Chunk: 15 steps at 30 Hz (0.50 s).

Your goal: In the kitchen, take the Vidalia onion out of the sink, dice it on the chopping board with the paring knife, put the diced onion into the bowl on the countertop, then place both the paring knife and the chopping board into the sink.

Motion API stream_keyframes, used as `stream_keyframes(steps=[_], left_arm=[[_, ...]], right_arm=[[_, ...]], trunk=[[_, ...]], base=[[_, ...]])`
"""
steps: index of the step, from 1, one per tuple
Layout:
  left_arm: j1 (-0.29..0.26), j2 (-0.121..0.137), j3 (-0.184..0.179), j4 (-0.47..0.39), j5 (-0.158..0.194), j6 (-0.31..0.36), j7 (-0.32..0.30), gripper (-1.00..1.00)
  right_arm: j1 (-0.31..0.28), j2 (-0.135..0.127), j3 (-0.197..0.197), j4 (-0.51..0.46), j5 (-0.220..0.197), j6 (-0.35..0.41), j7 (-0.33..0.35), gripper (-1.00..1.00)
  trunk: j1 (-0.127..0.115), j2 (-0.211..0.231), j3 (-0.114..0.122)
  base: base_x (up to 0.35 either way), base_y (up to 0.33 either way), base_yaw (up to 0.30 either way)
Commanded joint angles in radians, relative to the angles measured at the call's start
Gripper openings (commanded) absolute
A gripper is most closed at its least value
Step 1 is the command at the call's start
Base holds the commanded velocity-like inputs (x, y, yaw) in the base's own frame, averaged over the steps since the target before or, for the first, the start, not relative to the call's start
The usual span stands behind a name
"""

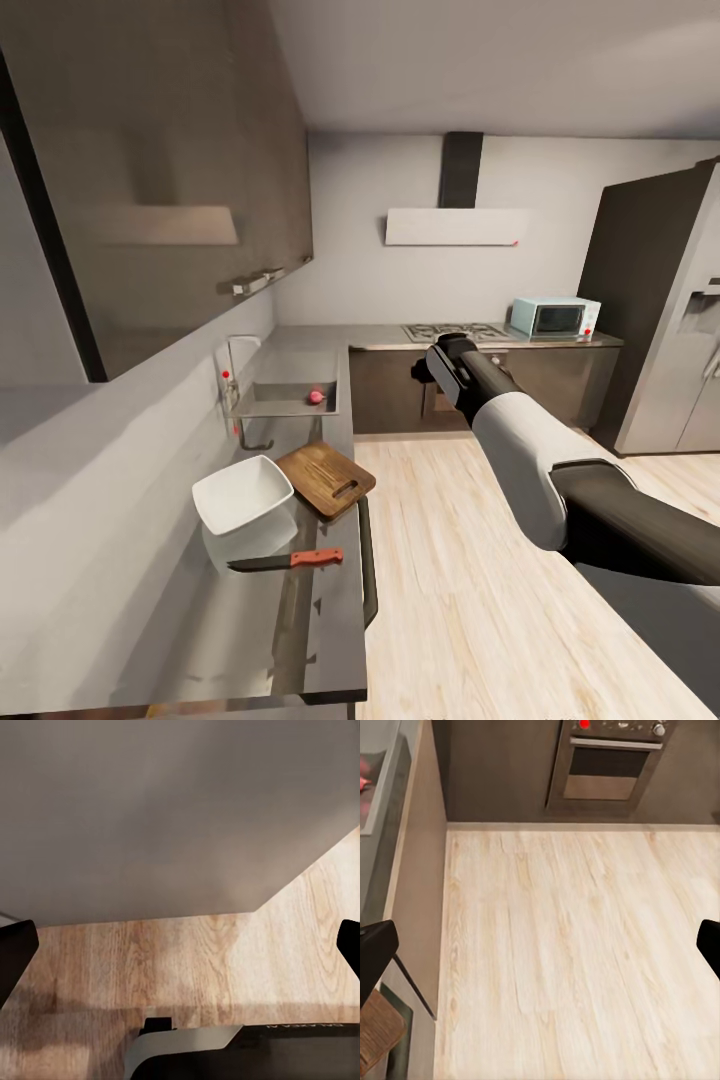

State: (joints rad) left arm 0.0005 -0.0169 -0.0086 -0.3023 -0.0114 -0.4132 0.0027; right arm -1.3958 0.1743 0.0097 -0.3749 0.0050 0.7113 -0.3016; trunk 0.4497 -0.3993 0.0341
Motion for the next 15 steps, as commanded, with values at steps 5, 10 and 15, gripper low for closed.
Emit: stream_keyframes(steps=[5, 10, 15], left_arm=[[0.0, 0.0, -0.001, 0.0, -0.001, -0.003, 0.0, 1.0], [0.0, 0.001, -0.001, 0.0, -0.001, -0.003, 0.0, 1.0], [0.0, 0.001, -0.001, 0.0, -0.001, -0.003, 0.0, 1.0]], right_arm=[[0.0, 0.0, 0.002, -0.001, -0.002, 0.005, -0.001, 1.0], [0.0, 0.0, 0.002, 0.0, -0.002, 0.005, 0.001, 1.0], [-0.001, 0.0, 0.003, 0.001, -0.003, 0.005, 0.006, 1.0]], trunk=[[0.0, -0.001, -0.007], [0.0, -0.001, -0.015], [0.0, -0.001, -0.023]], base=[[0.0, 0.0, 0.0], [0.0, 0.0, 0.0], [0.0, 0.0, 0.0]])
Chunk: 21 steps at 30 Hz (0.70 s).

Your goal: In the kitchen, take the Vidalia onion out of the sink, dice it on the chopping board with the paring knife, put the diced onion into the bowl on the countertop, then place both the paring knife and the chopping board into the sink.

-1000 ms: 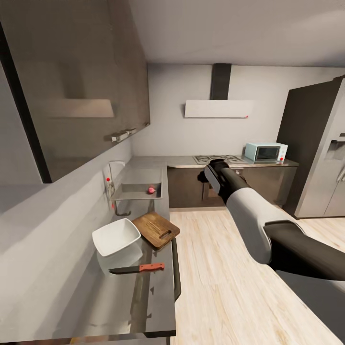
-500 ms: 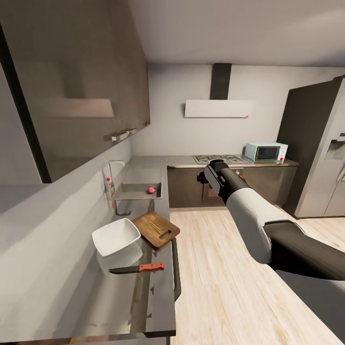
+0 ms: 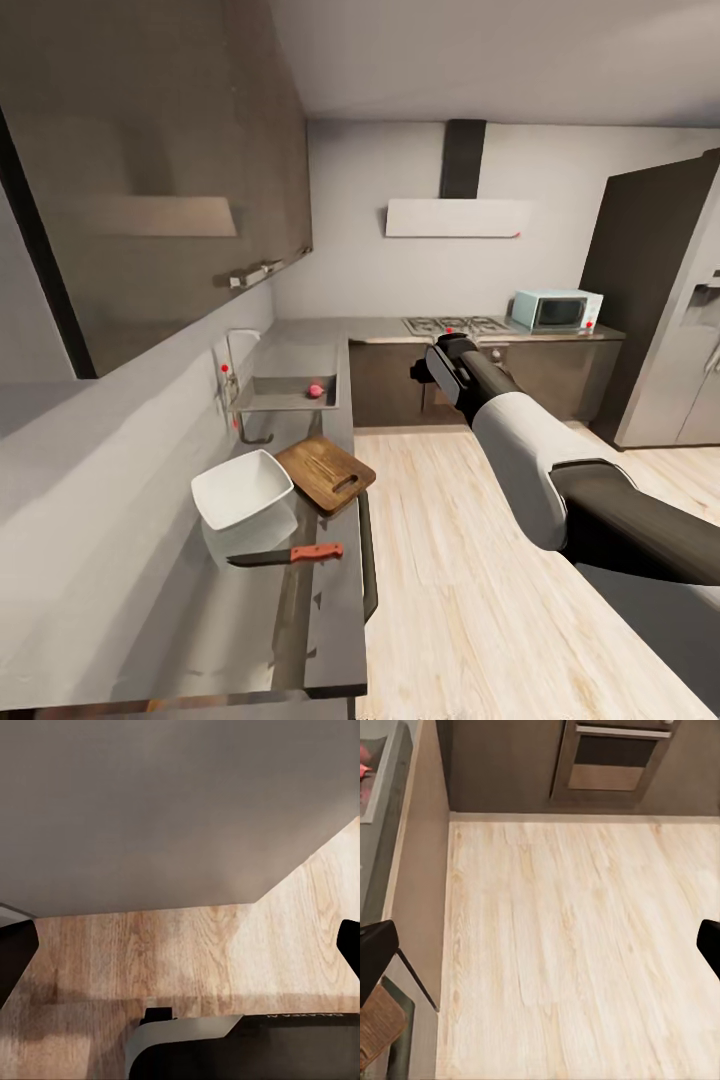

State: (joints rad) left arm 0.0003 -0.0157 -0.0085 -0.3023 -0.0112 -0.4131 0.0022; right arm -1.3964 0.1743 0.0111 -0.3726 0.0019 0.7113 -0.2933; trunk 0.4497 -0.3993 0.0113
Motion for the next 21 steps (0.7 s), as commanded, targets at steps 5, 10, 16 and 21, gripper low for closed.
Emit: stream_keyframes(steps=[5, 10, 16, 21], left_arm=[[0.0, 0.0, -0.001, 0.0, -0.001, -0.003, 0.0, 1.0], [0.0, 0.0, -0.001, 0.0, -0.001, -0.003, 0.0, 1.0], [0.0, 0.0, -0.001, 0.0, -0.001, -0.003, 0.0, 1.0], [0.0, 0.002, 0.001, -0.001, -0.001, -0.003, 0.001, 1.0]], right_arm=[[-0.001, 0.0, 0.001, 0.0, 0.0, 0.005, 0.047, 1.0], [0.0, 0.0, 0.001, 0.0, 0.0, 0.005, 0.102, 1.0], [0.0, 0.0, 0.001, 0.043, 0.0, -0.015, 0.12, 1.0], [0.0, 0.0, 0.001, 0.114, 0.002, -0.108, 0.119, 1.0]], trunk=[[0.0, -0.001, -0.008], [0.0, -0.001, -0.017], [0.0, -0.001, -0.026], [0.0, -0.001, -0.034]], base=[[0.0, 0.0, 0.0], [0.0, 0.0, 0.0], [0.0, 0.0, 0.0], [0.0, 0.0, 0.0]])
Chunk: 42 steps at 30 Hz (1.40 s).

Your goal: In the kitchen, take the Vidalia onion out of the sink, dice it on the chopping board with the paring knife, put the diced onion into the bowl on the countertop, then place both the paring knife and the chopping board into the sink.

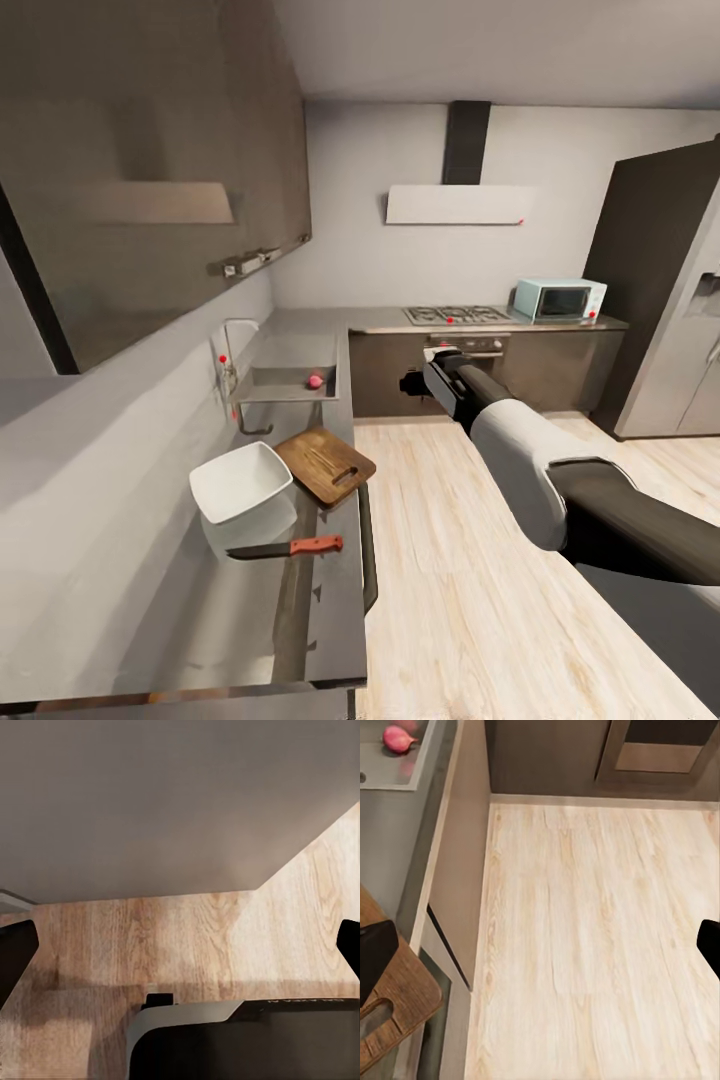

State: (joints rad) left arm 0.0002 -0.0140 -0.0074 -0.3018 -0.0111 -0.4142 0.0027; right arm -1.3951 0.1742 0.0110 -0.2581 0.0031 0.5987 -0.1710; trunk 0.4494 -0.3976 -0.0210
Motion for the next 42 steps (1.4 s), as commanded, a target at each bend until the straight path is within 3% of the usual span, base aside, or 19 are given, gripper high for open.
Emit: stream_keyframes(steps=[1, 9, 28, 32, 36, 42], left_arm=[[0.0, 0.0, -0.001, -0.001, -0.001, -0.001, 0.0, 1.0], [0.0, 0.003, 0.001, -0.001, 0.0, -0.001, 0.0, 1.0], [0.0, 0.004, 0.002, -0.002, 0.0, -0.001, 0.0, 1.0], [0.0, 0.004, 0.002, -0.002, 0.0, -0.001, 0.0, 1.0], [0.0, 0.005, 0.002, -0.002, 0.0, -0.001, 0.0, 1.0], [0.0, 0.004, 0.002, -0.002, -0.001, -0.001, 0.0, 1.0]], right_arm=[[-0.001, 0.0, 0.001, 0.004, 0.001, -0.002, -0.003, 1.0], [0.001, 0.0, 0.001, 0.092, 0.004, -0.124, -0.01, 1.0], [0.002, 0.0, 0.001, 0.132, 0.005, -0.214, -0.019, 1.0], [0.003, 0.0, 0.001, 0.132, 0.001, -0.285, -0.099, 1.0], [0.003, 0.0, 0.0, 0.14, -0.027, -0.313, -0.157, 1.0], [0.003, 0.0, 0.0, 0.169, -0.148, -0.402, -0.243, 1.0]], trunk=[[0.001, -0.002, -0.004], [0.001, -0.002, -0.017], [0.001, -0.002, -0.047], [0.001, -0.002, -0.054], [0.001, -0.002, -0.06], [0.001, -0.002, -0.066]], base=[[0.0, 0.0, 0.0], [0.0, 0.0, 0.0], [0.0, 0.031, 0.0], [0.0, 0.003, 0.0], [0.0, 0.0, 0.0], [0.0, 0.0, 0.0]])
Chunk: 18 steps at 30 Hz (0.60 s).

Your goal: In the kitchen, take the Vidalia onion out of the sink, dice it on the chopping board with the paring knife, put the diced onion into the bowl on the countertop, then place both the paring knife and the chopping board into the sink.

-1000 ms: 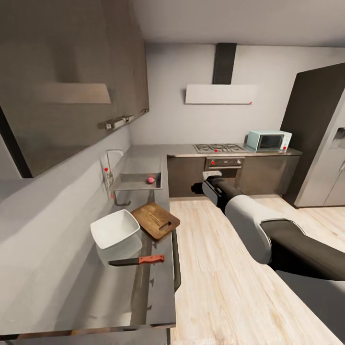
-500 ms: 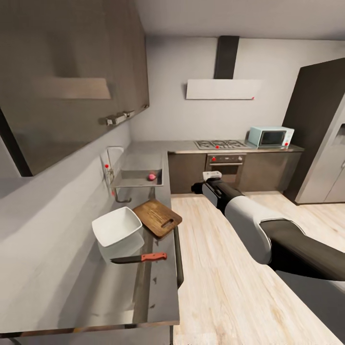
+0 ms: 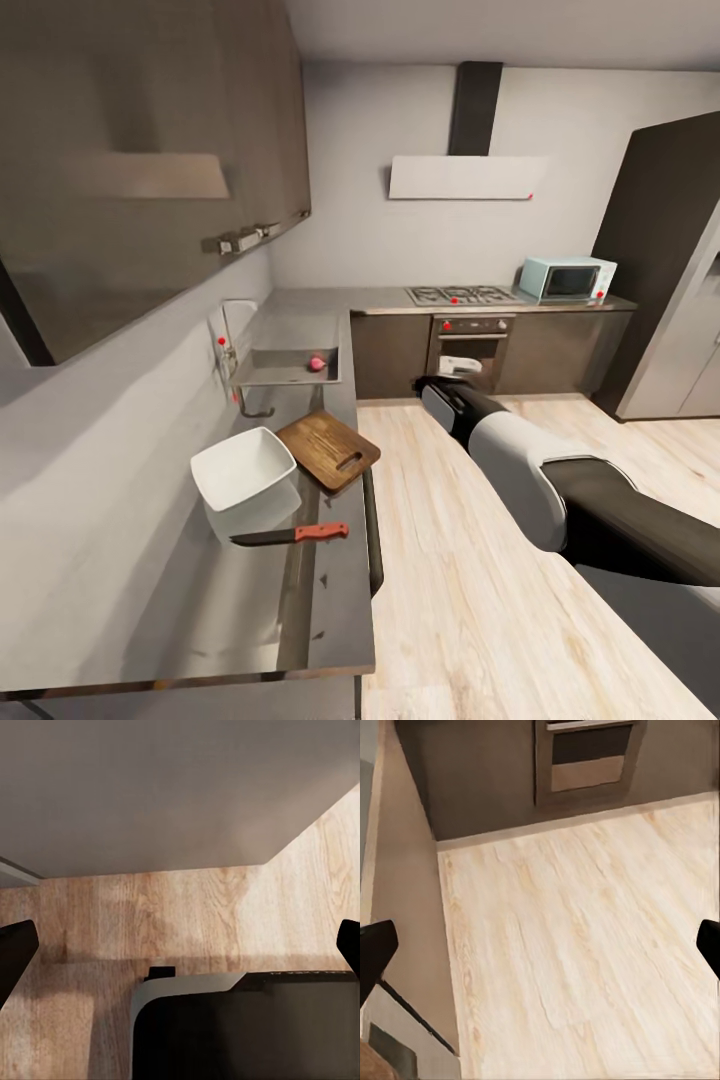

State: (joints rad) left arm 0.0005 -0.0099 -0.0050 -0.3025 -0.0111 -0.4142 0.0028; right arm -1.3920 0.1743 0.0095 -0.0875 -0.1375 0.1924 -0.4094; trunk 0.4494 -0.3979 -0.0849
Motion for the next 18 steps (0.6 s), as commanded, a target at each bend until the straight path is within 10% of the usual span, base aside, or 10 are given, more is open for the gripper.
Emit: stream_keyframes(steps=[1, 18], left_arm=[[0.0, 0.0, -0.001, -0.001, -0.001, -0.002, 0.0, 1.0], [0.0, -0.001, 0.0, -0.002, -0.001, -0.002, 0.002, 1.0]], right_arm=[[-0.001, 0.0, 0.002, 0.004, -0.022, -0.012, -0.039, 1.0], [0.004, 0.0, 0.006, 0.061, -0.021, -0.125, -0.089, 1.0]], trunk=[[0.001, -0.002, -0.002], [0.001, -0.002, -0.003]], base=[[0.0, 0.0, 0.0], [0.0, 0.0, 0.0]])
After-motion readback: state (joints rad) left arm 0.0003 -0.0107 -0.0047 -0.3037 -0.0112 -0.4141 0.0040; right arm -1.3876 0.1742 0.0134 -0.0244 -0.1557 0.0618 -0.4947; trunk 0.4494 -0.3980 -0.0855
